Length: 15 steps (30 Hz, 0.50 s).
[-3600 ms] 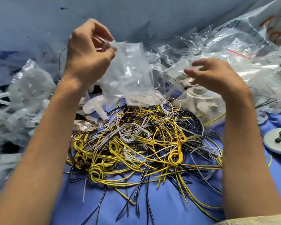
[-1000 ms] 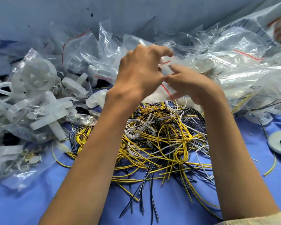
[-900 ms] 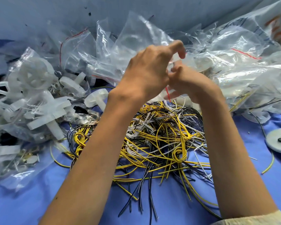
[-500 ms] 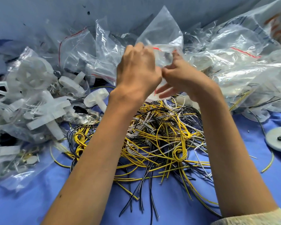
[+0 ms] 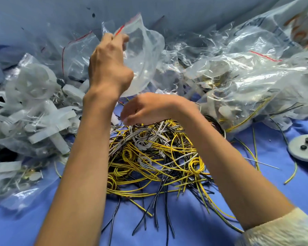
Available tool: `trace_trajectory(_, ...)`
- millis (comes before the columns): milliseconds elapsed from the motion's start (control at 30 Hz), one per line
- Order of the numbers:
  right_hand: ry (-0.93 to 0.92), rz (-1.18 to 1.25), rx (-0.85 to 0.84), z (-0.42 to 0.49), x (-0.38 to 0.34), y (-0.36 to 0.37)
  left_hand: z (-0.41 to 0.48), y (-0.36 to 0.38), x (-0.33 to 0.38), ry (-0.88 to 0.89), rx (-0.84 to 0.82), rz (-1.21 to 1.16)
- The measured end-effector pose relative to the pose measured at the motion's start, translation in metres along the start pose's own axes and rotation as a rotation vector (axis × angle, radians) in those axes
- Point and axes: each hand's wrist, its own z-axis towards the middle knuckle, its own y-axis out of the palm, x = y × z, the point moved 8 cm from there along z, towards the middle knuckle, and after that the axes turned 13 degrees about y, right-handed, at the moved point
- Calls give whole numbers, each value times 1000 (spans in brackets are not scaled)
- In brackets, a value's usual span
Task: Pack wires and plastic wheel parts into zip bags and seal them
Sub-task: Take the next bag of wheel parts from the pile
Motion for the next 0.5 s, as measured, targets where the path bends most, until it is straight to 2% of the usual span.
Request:
trace_trajectory(33,5,-112,57,13,-5,7,1,0,2,20,15,-7)
trace_trajectory(133,69,-228,64,50,-8,36,1,-1,11,92,45,-5)
trace_trajectory(267,98,-246,212,67,-10,34,5,0,17,159,60,-37)
trace_trajectory(400,98,-372,221,68,-12,44,8,-2,16,159,81,-100)
trace_trajectory(500,87,-328,299,63,-15,39,7,-2,18,168,83,-122)
